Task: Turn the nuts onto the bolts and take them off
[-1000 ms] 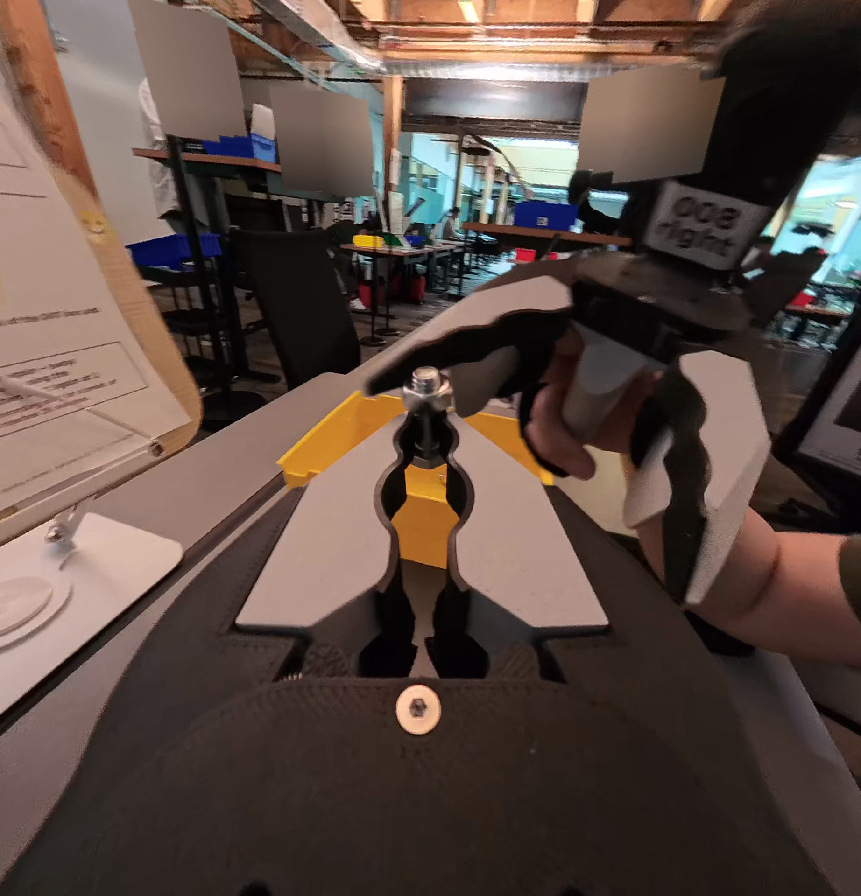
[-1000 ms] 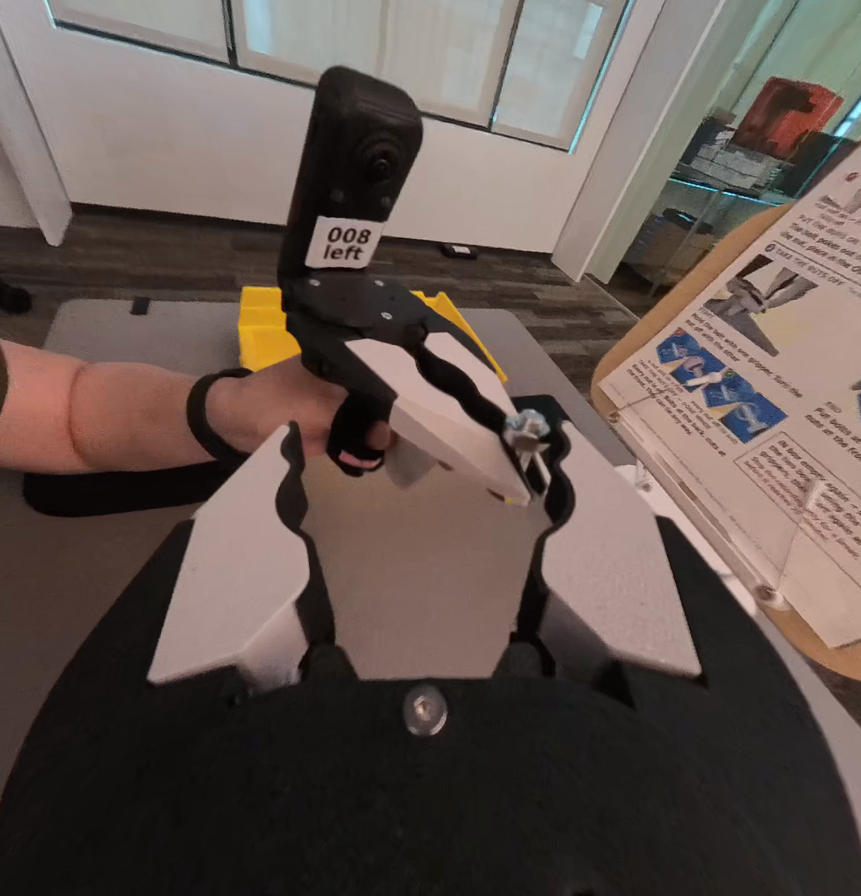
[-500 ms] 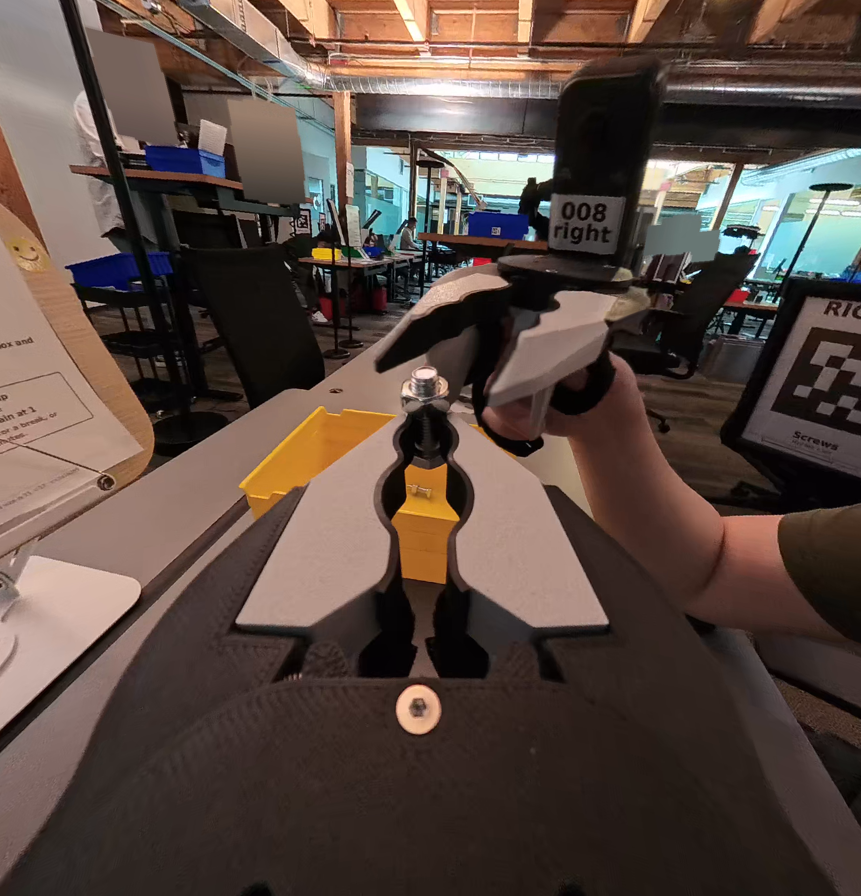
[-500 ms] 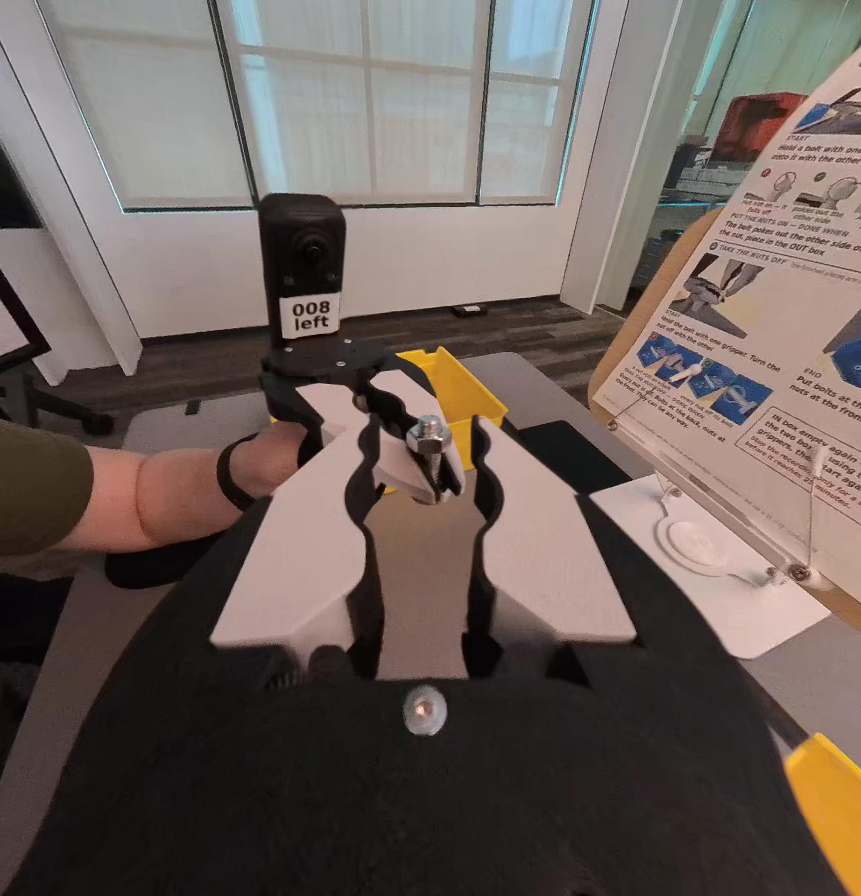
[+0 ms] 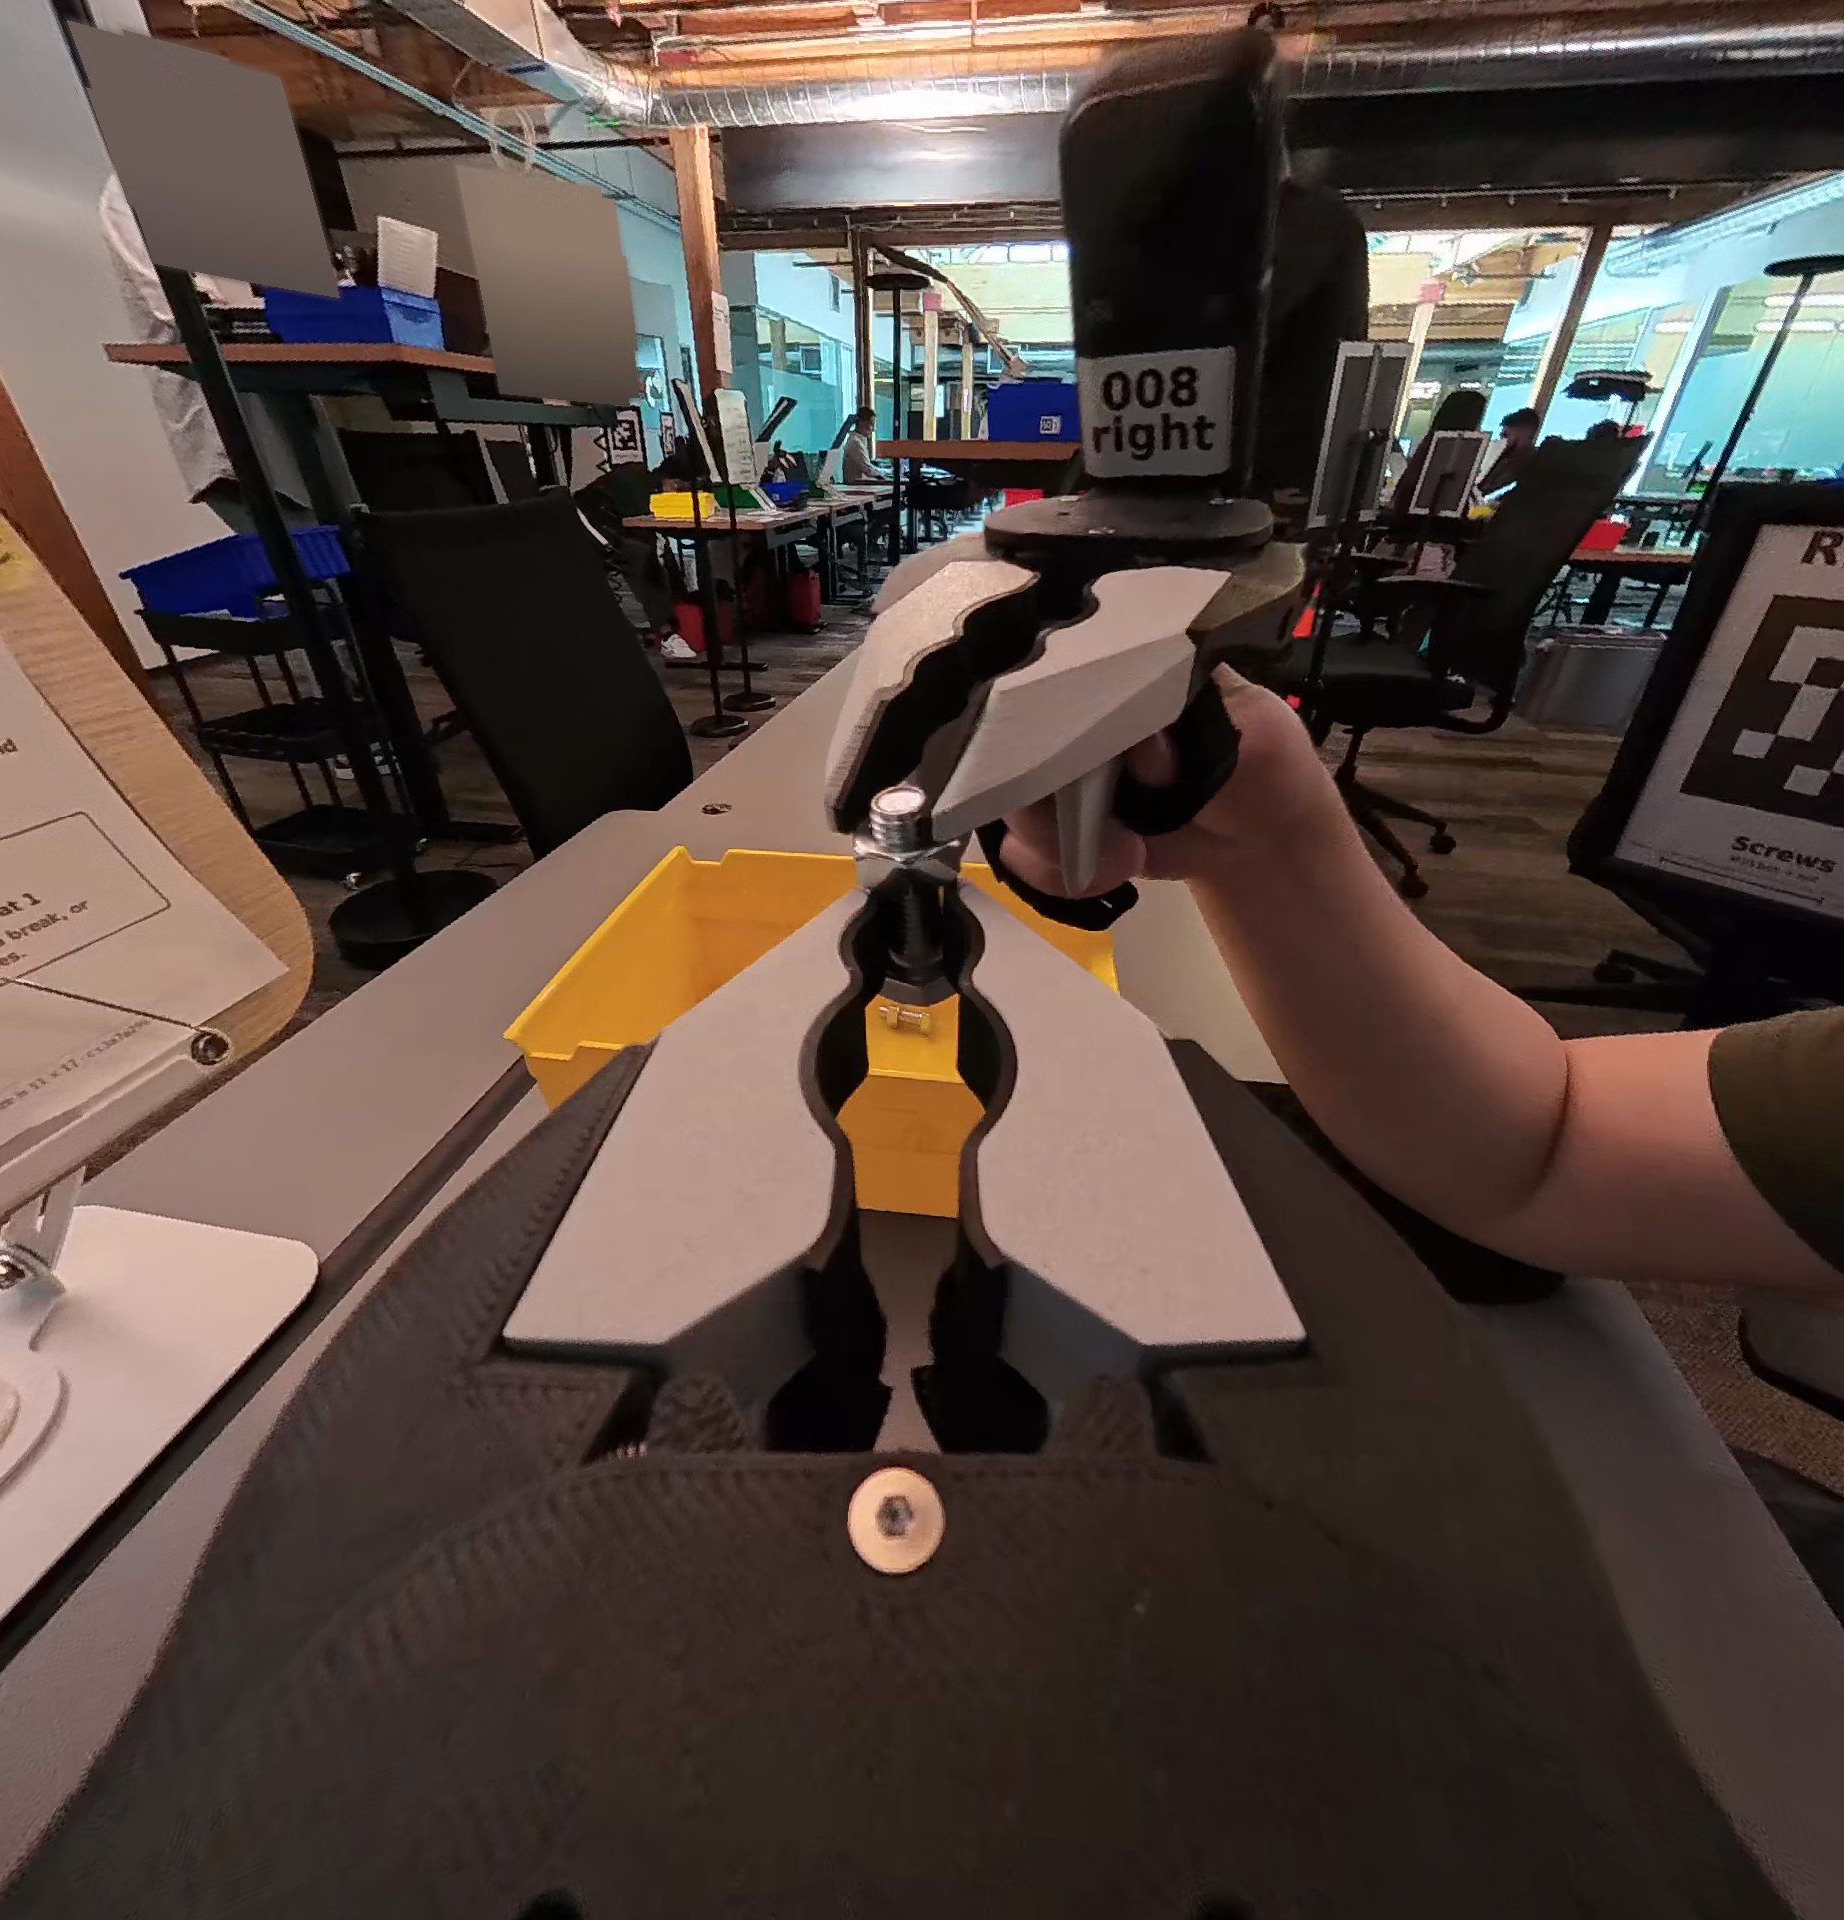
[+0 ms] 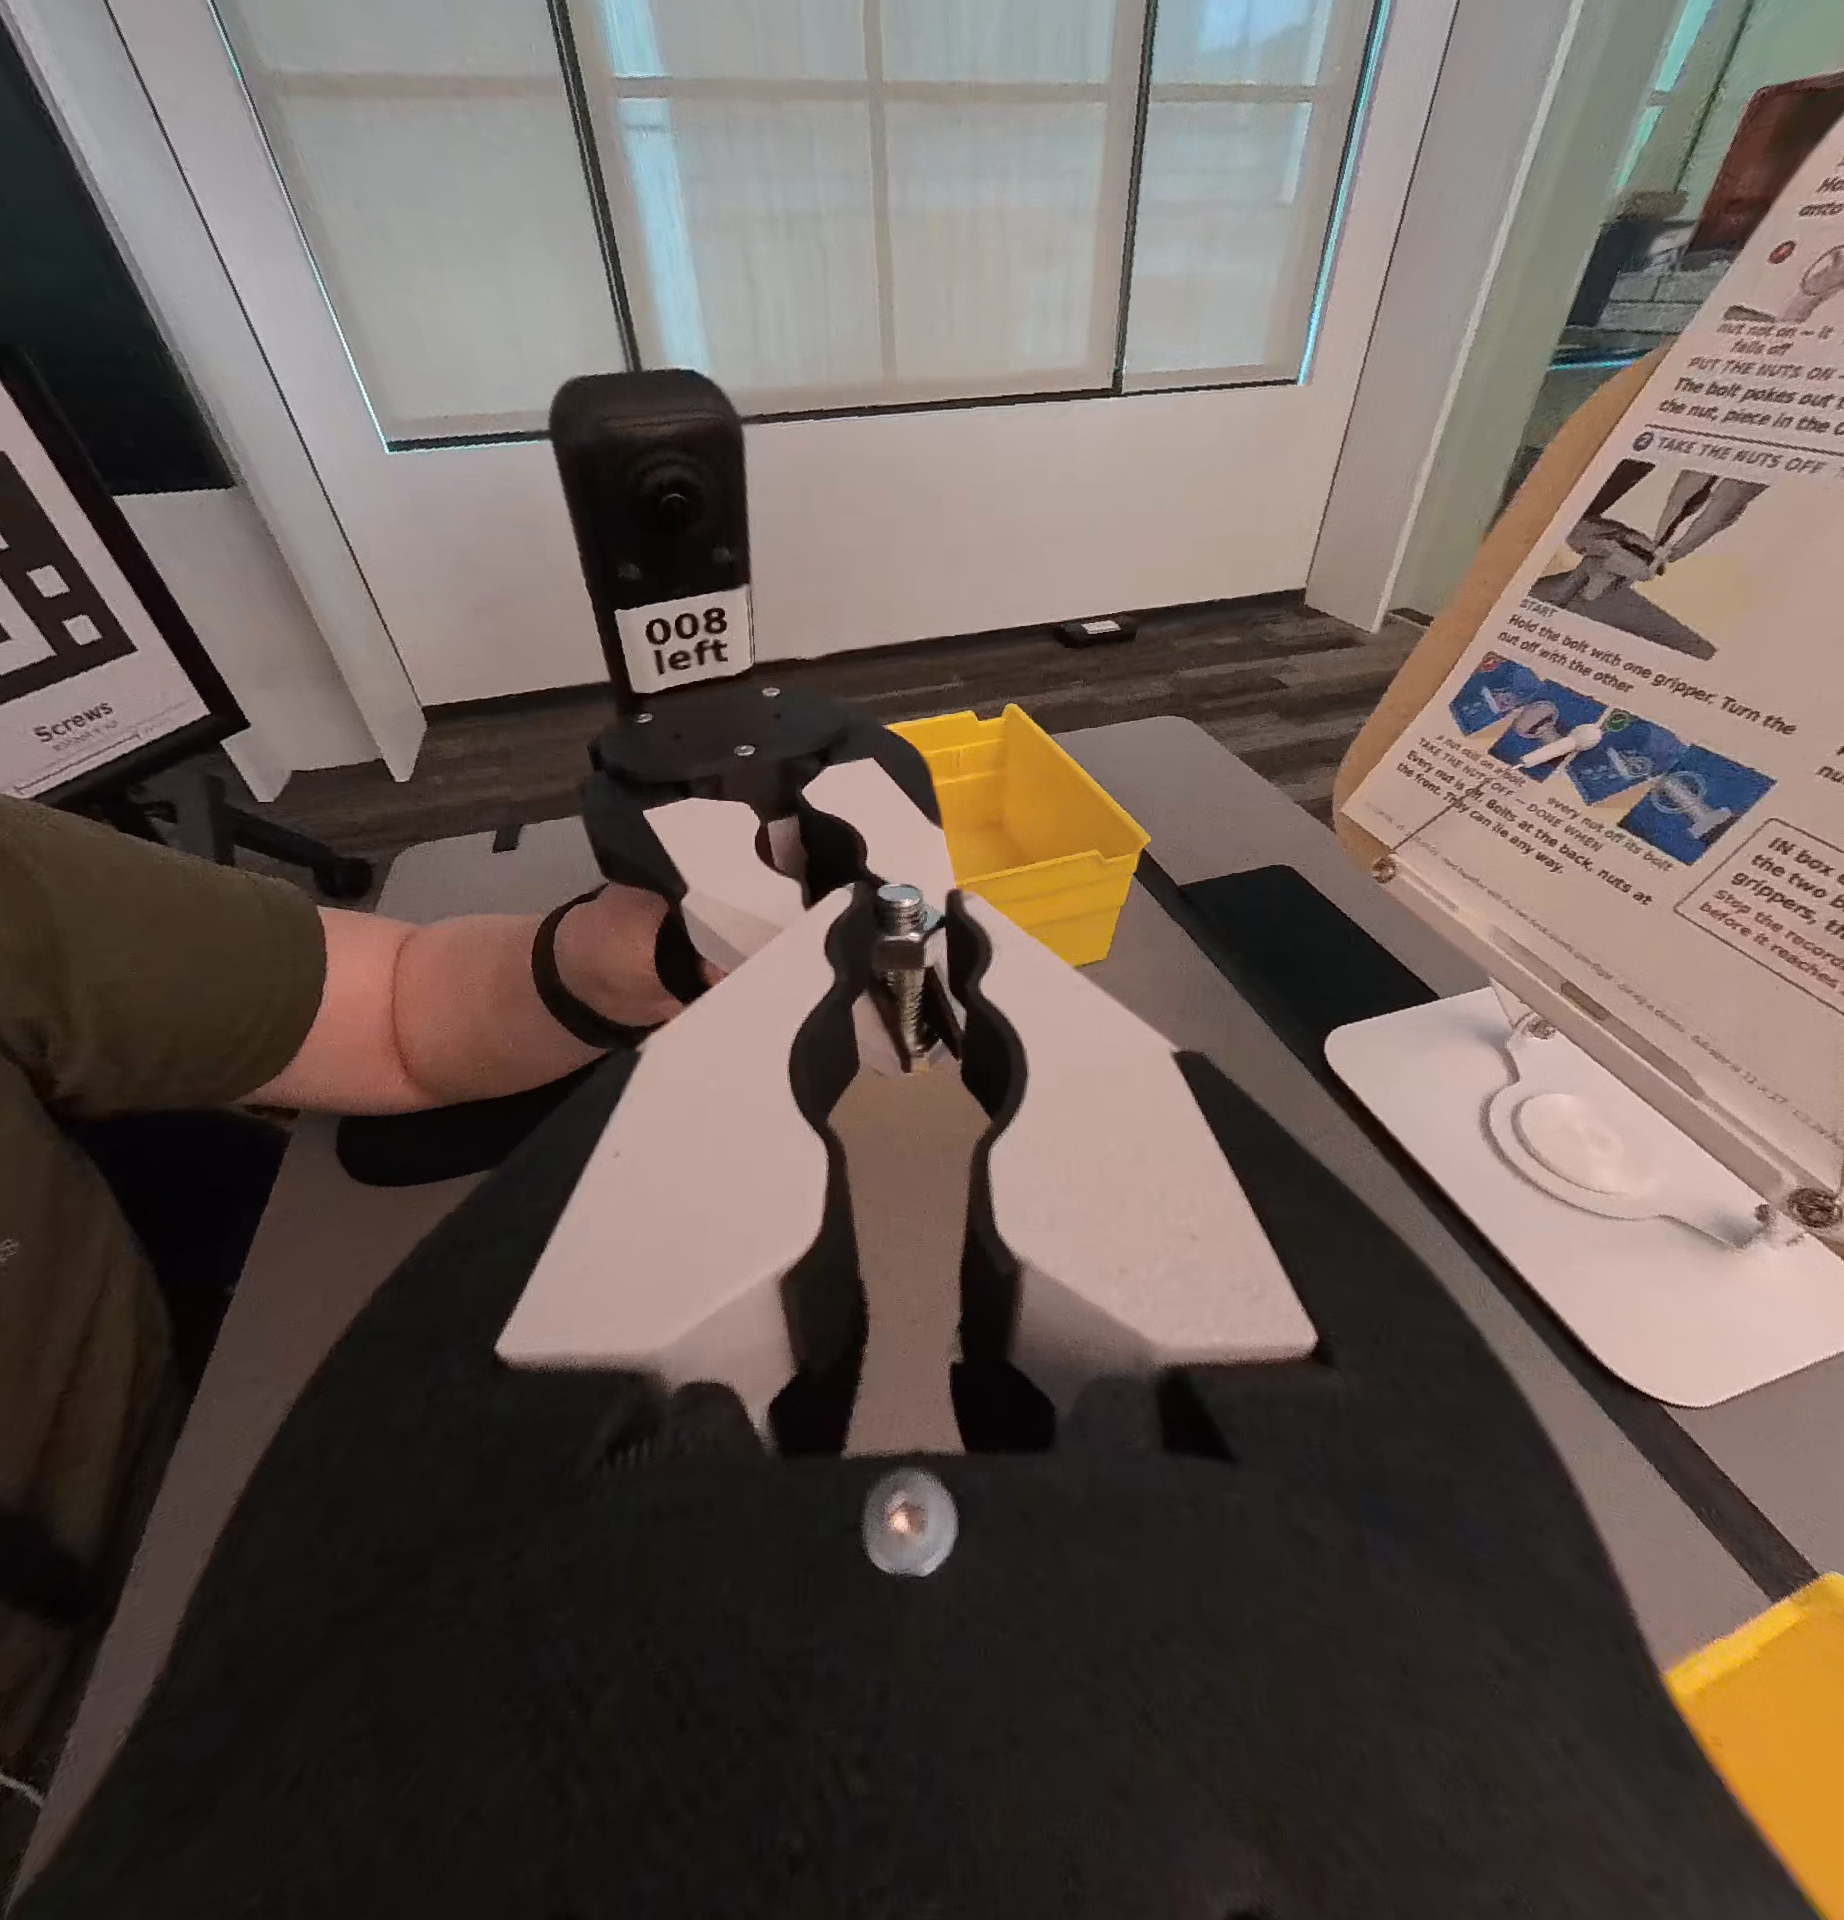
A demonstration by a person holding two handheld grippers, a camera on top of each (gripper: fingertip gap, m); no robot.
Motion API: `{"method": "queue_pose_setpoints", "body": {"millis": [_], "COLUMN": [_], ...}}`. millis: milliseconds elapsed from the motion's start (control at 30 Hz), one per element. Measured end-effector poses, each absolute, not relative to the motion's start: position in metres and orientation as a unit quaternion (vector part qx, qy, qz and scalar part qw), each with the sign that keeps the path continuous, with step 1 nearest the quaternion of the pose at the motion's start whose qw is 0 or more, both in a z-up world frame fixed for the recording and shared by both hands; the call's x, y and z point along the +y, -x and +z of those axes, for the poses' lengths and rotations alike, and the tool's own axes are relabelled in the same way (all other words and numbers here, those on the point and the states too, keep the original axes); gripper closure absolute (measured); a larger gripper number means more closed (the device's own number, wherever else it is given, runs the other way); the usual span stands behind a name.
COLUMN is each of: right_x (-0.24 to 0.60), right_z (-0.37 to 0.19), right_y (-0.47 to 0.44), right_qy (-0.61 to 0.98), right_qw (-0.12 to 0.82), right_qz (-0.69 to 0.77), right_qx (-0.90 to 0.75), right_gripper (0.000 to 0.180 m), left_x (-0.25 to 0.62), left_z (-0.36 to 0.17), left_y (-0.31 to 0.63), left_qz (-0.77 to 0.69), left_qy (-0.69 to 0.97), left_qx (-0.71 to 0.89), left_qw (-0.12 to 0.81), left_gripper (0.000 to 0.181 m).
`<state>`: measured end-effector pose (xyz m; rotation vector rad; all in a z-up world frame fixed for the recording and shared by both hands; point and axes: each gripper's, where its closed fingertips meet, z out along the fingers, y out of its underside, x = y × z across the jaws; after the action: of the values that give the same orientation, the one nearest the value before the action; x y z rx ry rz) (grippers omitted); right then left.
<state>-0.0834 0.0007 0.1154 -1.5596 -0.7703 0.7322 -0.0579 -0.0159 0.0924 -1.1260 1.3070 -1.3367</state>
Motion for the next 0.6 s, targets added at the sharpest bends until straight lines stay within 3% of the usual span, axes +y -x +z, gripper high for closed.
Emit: {"method": "queue_pose_setpoints", "body": {"millis": [133,233,433,600], "right_x": [-0.003,-0.005,-0.016,-0.015], "right_z": [0.121,0.127,0.128,0.069], "right_y": [0.079,0.059,0.027,-0.040], "right_qy": [0.664,0.670,0.690,0.820], "right_qw": [0.581,0.594,0.582,0.486], "right_qz": [0.347,0.324,0.320,0.194], "right_qx": [-0.318,-0.305,-0.286,-0.233], "right_gripper": [0.173,0.172,0.172,0.172], "left_x": [-0.021,-0.017,-0.027,-0.025], "left_z": [0.097,0.103,0.099,0.088], "left_y": [0.059,0.061,0.057,0.052], "left_qz": [-0.562,-0.570,-0.596,-0.593], "left_qy": [0.448,0.452,0.446,0.462], "left_qx": [0.526,0.511,0.517,0.524], "left_qw": [0.456,0.458,0.421,0.402], "left_gripper": [0.167,0.146,0.152,0.151]}}
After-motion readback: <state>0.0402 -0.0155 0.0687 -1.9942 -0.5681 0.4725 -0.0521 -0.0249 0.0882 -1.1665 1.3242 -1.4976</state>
